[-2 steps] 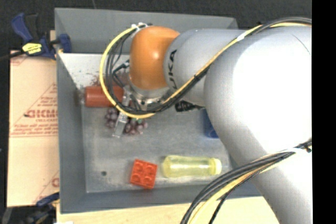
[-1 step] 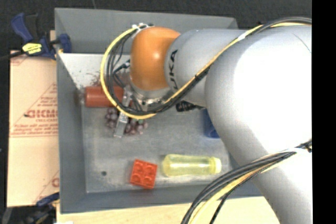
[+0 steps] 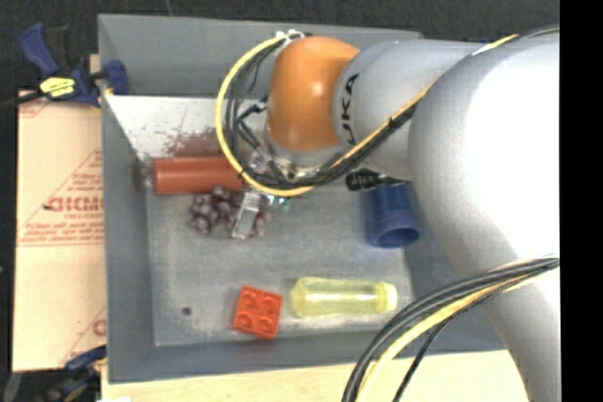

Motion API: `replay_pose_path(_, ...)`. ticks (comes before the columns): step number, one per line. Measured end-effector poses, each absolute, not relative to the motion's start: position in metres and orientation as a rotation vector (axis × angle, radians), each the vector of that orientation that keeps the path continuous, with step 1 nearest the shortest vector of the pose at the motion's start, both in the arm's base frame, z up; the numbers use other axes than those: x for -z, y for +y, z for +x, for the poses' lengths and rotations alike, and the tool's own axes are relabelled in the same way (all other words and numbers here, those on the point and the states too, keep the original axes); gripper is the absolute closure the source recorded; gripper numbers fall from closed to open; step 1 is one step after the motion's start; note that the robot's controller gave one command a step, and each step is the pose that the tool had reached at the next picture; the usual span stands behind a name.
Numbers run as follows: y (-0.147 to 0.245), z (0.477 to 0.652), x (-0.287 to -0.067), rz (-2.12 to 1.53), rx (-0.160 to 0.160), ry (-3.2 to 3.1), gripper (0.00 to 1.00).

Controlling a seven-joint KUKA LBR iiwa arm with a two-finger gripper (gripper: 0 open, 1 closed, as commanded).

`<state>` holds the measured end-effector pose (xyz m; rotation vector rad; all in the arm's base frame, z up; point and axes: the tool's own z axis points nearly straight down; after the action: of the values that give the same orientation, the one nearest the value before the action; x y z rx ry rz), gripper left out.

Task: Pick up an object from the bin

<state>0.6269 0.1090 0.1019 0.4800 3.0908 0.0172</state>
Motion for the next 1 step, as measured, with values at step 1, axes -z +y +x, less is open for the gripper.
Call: replay_pose_path(1,0.1021,0.6288,-0.0769,0.565,-0.026,3.061,0.00)
